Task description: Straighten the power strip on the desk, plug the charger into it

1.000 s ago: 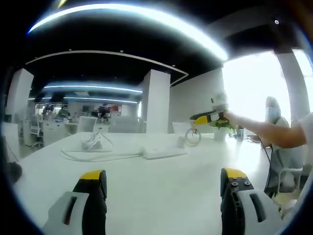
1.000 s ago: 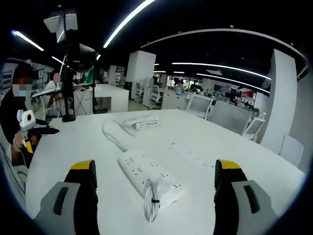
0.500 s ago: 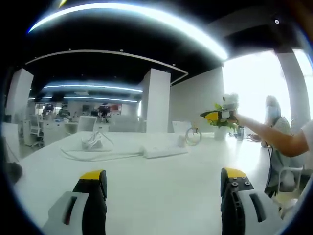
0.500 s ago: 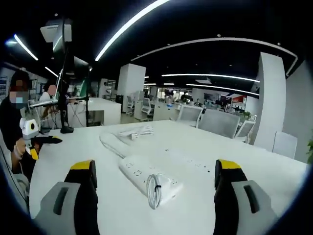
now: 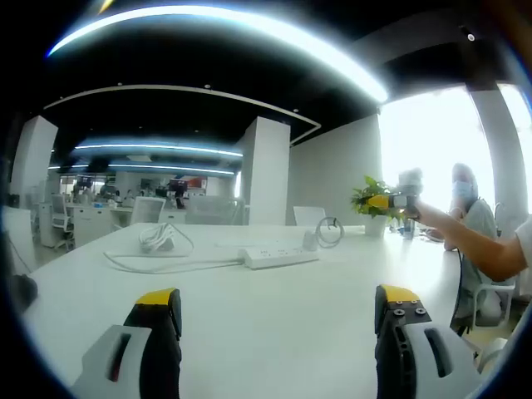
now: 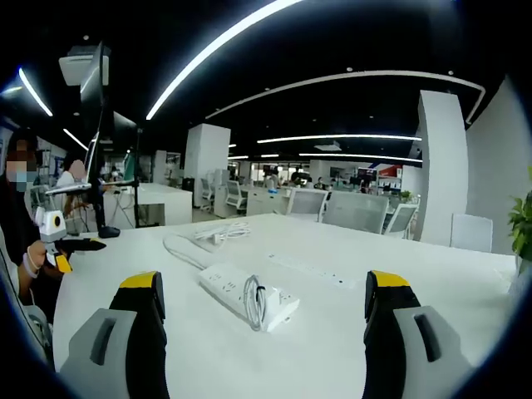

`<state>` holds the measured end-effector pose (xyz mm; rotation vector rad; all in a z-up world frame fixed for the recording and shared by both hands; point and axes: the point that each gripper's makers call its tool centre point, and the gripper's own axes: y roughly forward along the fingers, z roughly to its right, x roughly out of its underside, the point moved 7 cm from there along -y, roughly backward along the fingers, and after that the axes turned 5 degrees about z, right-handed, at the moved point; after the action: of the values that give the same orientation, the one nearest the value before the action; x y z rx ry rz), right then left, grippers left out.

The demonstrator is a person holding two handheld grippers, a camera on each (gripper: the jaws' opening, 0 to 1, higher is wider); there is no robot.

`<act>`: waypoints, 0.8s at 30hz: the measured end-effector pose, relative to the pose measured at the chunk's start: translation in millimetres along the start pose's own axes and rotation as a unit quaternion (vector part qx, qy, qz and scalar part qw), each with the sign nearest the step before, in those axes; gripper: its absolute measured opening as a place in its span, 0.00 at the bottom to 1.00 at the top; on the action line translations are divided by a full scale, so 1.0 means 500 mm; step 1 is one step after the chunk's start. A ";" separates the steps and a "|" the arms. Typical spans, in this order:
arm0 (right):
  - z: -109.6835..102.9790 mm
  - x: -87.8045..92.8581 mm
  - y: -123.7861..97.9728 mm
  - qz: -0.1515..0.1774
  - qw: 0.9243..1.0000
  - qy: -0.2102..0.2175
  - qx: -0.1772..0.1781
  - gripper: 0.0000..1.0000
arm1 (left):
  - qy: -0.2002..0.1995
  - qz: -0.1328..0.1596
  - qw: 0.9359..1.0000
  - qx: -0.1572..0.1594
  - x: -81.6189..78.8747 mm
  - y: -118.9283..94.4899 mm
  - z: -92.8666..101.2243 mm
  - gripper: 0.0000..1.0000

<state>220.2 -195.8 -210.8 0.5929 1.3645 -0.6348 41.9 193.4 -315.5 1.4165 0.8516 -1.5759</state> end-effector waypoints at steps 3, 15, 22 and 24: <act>-0.003 -0.004 -0.019 0.007 1.000 0.005 0.001 1.00 | 0.000 0.000 1.000 0.003 0.000 0.002 0.002 0.99; -0.039 -0.023 -0.093 0.042 0.999 0.009 0.003 1.00 | -0.001 -0.001 1.000 0.005 -0.001 0.003 0.003 0.99; -0.072 -0.006 -0.114 0.035 0.999 -0.002 0.005 0.99 | -0.003 0.000 1.000 0.005 0.001 0.004 0.004 0.99; -0.077 0.001 -0.119 0.035 0.999 -0.002 0.010 0.98 | -0.003 -0.001 1.000 0.006 0.001 0.004 0.004 0.99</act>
<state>151.0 -209.7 -217.1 0.6530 1.3297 -0.5926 43.0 190.4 -315.6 1.4198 0.8417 -1.5870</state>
